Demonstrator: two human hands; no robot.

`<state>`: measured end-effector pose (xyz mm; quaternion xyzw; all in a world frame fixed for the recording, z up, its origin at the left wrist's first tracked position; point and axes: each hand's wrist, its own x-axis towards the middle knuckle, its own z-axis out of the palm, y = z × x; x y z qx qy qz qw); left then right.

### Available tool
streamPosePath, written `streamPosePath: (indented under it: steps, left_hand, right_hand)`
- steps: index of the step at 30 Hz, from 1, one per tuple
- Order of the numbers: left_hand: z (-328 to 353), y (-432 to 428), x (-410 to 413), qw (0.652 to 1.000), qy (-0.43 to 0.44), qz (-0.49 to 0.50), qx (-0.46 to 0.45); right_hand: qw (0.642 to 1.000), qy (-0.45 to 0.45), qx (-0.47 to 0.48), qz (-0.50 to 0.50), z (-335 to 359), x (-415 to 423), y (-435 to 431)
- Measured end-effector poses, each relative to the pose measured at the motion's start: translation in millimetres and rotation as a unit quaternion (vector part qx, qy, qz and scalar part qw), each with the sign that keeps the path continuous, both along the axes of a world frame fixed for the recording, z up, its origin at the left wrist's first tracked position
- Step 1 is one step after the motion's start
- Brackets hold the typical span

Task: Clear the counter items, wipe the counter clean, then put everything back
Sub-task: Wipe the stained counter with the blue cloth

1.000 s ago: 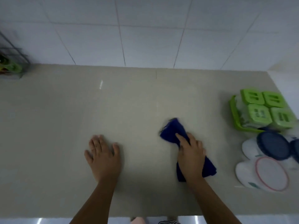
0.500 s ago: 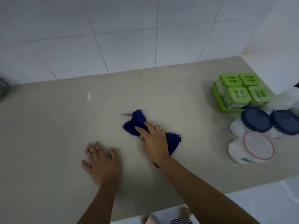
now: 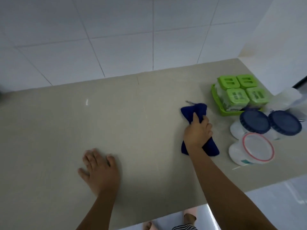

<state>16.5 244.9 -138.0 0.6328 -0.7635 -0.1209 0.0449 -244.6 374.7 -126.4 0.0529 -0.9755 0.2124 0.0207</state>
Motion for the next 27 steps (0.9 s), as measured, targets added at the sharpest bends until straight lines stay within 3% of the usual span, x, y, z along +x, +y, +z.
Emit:
streamPosePath:
  steps: [4, 9, 13, 20, 27]
  left_hand:
    - [-2, -1, -1, 1.0, -0.005, 0.005, 0.01]
    - [-5, -1, 1, 1.0, -0.014, 0.005, 0.006]
    - [-4, -1, 0, 1.0, -0.009, 0.009, -0.005]
    - [-3, -3, -3, 0.999, -0.021, 0.034, 0.0]
    - [-2, -1, -5, 0.999, 0.0, 0.051, 0.002]
  right_hand:
    - [0.992, 0.024, 0.016, 0.122, -1, 23, -30]
    - [0.95, 0.08, 0.005, 0.302, -12, 73, -8]
    - [0.97, 0.099, -0.008, 0.222, -17, 51, 18]
    - [0.998, 0.002, -0.009, 0.055, -4, -71, -50]
    - [0.999, -0.045, 0.011, 0.018, 0, -155, -124]
